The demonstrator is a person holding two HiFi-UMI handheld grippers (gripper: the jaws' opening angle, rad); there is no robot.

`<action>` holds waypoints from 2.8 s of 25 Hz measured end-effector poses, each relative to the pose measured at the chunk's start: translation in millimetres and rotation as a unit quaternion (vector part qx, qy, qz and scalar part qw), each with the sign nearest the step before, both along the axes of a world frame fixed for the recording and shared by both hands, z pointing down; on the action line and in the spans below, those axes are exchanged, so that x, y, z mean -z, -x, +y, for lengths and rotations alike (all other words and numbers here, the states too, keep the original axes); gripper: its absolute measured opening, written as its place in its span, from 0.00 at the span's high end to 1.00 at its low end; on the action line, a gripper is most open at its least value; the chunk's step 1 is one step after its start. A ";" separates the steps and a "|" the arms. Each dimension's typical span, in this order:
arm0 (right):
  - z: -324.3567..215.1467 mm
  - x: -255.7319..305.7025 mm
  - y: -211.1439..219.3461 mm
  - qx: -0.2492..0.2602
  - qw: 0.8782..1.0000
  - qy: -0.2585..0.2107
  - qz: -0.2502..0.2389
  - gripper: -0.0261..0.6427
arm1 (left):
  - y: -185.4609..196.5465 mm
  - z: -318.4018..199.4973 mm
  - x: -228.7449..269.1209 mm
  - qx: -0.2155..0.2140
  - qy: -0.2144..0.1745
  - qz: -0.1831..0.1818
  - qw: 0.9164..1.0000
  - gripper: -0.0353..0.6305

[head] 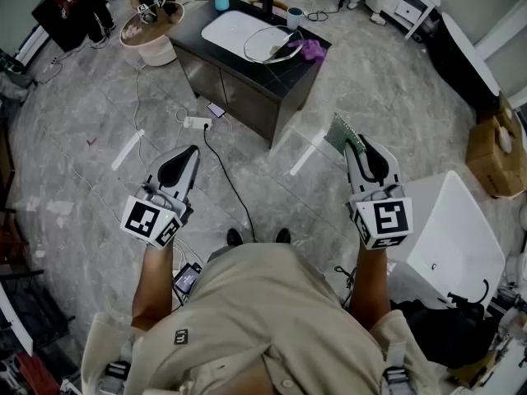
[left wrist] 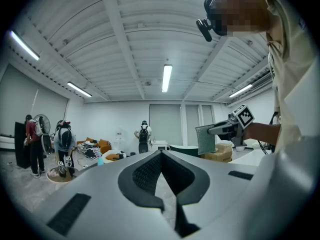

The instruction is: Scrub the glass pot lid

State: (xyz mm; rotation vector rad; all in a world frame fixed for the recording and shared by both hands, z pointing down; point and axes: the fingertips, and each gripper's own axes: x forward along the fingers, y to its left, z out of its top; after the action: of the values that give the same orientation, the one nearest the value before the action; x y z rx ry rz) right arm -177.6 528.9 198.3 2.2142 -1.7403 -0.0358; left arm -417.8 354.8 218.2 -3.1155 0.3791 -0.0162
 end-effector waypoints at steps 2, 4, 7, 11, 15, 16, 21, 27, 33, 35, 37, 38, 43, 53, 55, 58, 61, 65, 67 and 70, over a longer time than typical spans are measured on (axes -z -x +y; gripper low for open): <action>-15.4 -3.6 -9.7 0.003 1.000 0.003 0.007 0.84 | -18.4 -12.0 -1.1 -0.010 -0.022 -0.007 1.000 0.92; -31.1 -8.7 -18.2 0.003 1.000 0.007 0.008 0.84 | -35.5 -24.7 -0.8 -0.018 -0.039 -0.007 0.999 0.92; -49.7 -14.1 -21.3 0.002 1.000 0.012 0.002 0.84 | -51.2 -38.6 5.8 -0.020 -0.039 0.005 0.999 0.92; -61.4 -11.8 -13.9 0.005 1.000 0.013 0.007 0.84 | -54.3 -43.1 13.1 -0.023 -0.036 0.013 0.999 0.92; -66.0 -12.3 -13.0 0.000 1.000 0.012 0.005 0.84 | -51.6 -47.7 7.9 -0.026 -0.034 0.009 0.999 0.92; -66.8 -11.8 -12.1 -0.002 1.000 0.012 0.005 0.84 | -50.6 -49.3 7.2 -0.027 -0.033 0.008 0.999 0.92; -72.2 -13.9 -4.4 -0.014 1.000 0.012 0.005 0.83 | -46.6 -59.1 0.7 -0.037 -0.029 0.011 0.999 0.92; -79.2 -9.0 9.6 -0.032 0.999 -0.003 -0.003 0.83 | -35.8 -73.1 0.9 -0.052 -0.027 0.026 0.998 0.92; -81.8 -8.0 18.7 -0.039 0.999 -0.002 -0.004 0.83 | -27.6 -85.6 2.7 -0.057 -0.025 0.043 0.997 0.92; -82.3 -9.2 15.2 -0.038 0.999 0.004 -0.004 0.83 | -27.0 -87.5 1.9 -0.053 -0.020 0.046 0.997 0.92; -85.7 -11.3 6.3 -0.037 0.999 0.005 -0.007 0.83 | -29.9 -90.2 -0.8 -0.048 -0.018 0.043 0.998 0.92; -89.7 -12.7 0.7 -0.034 0.999 0.004 -0.010 0.83 | -32.4 -92.8 -2.6 -0.043 -0.019 0.040 0.998 0.92; -116.7 -23.5 -34.2 0.000 1.000 -0.005 -0.029 0.83 | -53.9 -109.6 -10.0 -0.005 -0.022 0.019 1.000 0.92; -149.0 -35.1 -144.1 0.056 0.997 -0.006 -0.061 0.83 | -137.8 -107.5 -14.1 0.051 -0.019 -0.015 0.998 0.92; -154.3 -38.9 -162.0 0.065 0.996 -0.006 -0.066 0.83 | -152.3 -105.4 -17.3 0.060 -0.019 -0.022 0.998 0.92; -162.4 -43.3 -182.4 0.083 0.994 -0.006 -0.073 0.83 | -167.6 -103.1 -20.0 0.076 -0.018 -0.032 0.996 0.92; -166.6 -45.0 -197.9 0.097 0.992 -0.009 -0.078 0.83 | -179.8 -100.4 -19.9 0.089 -0.020 -0.039 0.995 0.92; -166.4 -41.4 -220.5 0.106 0.990 -0.021 -0.086 0.83 | -199.1 -96.3 -17.3 0.099 -0.024 -0.049 0.994 0.92; -165.3 -40.1 -229.7 0.107 0.990 -0.025 -0.090 0.83 | -209.2 -95.1 -16.2 0.100 -0.026 -0.053 0.993 0.92; -163.4 -43.3 -240.5 0.111 0.989 -0.025 -0.097 0.83 | -225.5 -94.0 -17.4 0.098 -0.023 -0.056 0.993 0.92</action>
State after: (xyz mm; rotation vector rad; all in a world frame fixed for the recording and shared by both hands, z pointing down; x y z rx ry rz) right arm 62.9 365.5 241.6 2.1083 -2.1056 0.0879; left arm -192.3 260.8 235.6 -3.0016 0.6696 -0.1782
